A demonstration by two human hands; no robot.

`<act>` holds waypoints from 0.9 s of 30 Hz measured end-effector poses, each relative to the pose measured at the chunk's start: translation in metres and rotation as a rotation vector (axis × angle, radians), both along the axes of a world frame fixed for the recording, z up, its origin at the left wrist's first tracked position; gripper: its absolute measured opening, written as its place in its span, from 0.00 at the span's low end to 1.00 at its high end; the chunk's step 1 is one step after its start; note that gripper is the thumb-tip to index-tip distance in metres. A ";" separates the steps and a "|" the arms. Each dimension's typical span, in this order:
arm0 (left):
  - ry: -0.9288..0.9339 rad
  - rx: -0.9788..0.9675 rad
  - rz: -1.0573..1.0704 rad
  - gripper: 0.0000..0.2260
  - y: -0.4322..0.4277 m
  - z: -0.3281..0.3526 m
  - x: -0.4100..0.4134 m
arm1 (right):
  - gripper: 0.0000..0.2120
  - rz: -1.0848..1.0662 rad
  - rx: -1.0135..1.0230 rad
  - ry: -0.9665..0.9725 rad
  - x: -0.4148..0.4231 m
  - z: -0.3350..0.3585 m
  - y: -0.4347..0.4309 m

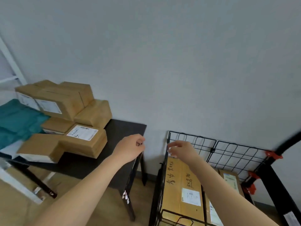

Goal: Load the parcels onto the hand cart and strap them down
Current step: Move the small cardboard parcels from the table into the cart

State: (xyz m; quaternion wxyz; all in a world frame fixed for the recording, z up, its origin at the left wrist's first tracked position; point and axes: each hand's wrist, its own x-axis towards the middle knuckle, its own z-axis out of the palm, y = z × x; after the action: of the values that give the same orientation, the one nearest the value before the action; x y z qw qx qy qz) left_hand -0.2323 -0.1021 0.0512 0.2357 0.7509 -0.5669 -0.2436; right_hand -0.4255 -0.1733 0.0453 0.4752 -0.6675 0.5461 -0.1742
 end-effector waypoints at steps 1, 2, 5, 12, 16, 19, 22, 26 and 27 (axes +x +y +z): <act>0.002 -0.018 0.021 0.15 0.010 0.004 0.012 | 0.11 0.019 -0.002 -0.010 0.014 0.004 0.006; 0.008 -0.037 0.044 0.14 0.019 0.008 0.024 | 0.11 0.040 -0.005 -0.015 0.028 0.008 0.012; 0.031 -0.076 0.110 0.14 0.043 0.015 0.059 | 0.10 0.103 -0.022 -0.023 0.068 0.017 0.024; 0.058 -0.088 0.252 0.14 0.077 0.013 0.129 | 0.07 0.244 -0.025 -0.023 0.157 0.024 0.035; 0.059 -0.083 0.332 0.15 0.080 -0.001 0.165 | 0.09 0.303 -0.029 0.006 0.200 0.018 0.028; 0.080 -0.097 0.397 0.18 0.078 -0.011 0.193 | 0.09 0.337 -0.056 0.003 0.235 0.015 0.012; 0.067 -0.104 0.436 0.20 0.073 -0.012 0.225 | 0.11 0.357 -0.069 -0.026 0.272 0.018 -0.007; 0.031 -0.136 0.515 0.21 0.058 -0.007 0.281 | 0.14 0.383 -0.130 -0.047 0.332 0.025 -0.036; 0.036 -0.146 0.536 0.21 0.054 -0.007 0.293 | 0.15 0.393 -0.146 -0.041 0.346 0.028 -0.041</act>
State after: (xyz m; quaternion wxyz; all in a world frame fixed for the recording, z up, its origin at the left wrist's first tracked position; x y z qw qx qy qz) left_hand 0.0609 -0.0479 0.0441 0.3553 0.8506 -0.3599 -0.1441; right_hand -0.0795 -0.2141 0.0729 0.4615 -0.7901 0.3816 -0.1307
